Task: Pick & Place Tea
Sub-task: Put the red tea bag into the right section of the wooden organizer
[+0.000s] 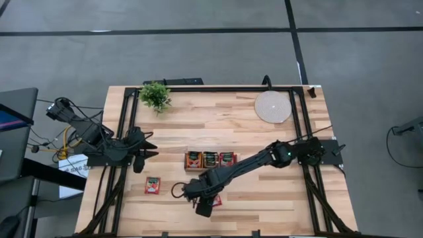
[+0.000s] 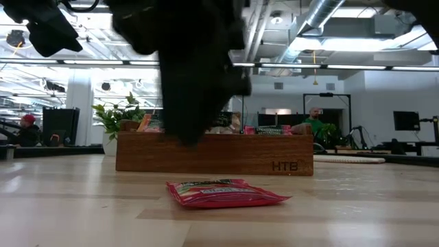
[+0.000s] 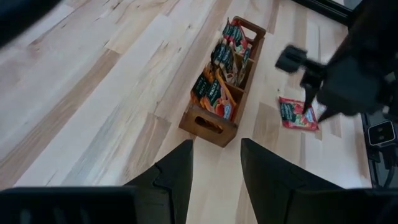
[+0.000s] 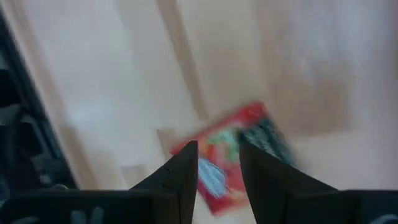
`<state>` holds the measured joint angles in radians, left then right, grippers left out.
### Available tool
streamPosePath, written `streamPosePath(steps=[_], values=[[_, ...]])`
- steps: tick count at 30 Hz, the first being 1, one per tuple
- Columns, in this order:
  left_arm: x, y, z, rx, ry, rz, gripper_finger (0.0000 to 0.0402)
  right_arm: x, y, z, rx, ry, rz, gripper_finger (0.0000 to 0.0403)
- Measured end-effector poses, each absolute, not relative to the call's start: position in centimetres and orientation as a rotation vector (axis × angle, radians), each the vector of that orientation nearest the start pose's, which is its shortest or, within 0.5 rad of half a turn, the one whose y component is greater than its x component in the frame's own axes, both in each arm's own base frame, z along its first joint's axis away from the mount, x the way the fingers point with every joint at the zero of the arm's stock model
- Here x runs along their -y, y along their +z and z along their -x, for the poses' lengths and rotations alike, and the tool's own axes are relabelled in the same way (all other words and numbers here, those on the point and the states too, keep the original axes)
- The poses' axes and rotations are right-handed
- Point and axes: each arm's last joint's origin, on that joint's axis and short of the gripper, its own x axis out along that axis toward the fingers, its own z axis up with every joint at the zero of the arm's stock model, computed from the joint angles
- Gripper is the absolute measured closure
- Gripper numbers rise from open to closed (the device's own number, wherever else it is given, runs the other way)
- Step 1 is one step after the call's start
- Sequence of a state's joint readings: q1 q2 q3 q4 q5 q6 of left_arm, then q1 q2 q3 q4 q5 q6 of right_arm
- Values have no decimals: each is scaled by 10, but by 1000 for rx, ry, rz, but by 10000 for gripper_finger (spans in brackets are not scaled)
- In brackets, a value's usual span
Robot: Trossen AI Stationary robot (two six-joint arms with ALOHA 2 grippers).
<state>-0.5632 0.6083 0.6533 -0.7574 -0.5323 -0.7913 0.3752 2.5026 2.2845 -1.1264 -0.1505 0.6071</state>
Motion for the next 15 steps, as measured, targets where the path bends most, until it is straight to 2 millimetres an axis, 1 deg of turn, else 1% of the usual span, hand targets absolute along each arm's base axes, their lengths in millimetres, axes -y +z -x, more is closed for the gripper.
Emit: streamPosePath(steps=[2,6,11,15], values=[[49,265,-106,-574,207,395,276,-191,166,-469,-1441,8,-355,291],[49,264,-105,-576,207,390,276,-193,164,-472,-1423,-11,-383,291],[49,264,-105,-578,202,379,276,-193,147,-472,-1469,-43,-398,292],[50,264,-105,-587,189,383,276,-193,144,-470,-1488,-64,-402,292]])
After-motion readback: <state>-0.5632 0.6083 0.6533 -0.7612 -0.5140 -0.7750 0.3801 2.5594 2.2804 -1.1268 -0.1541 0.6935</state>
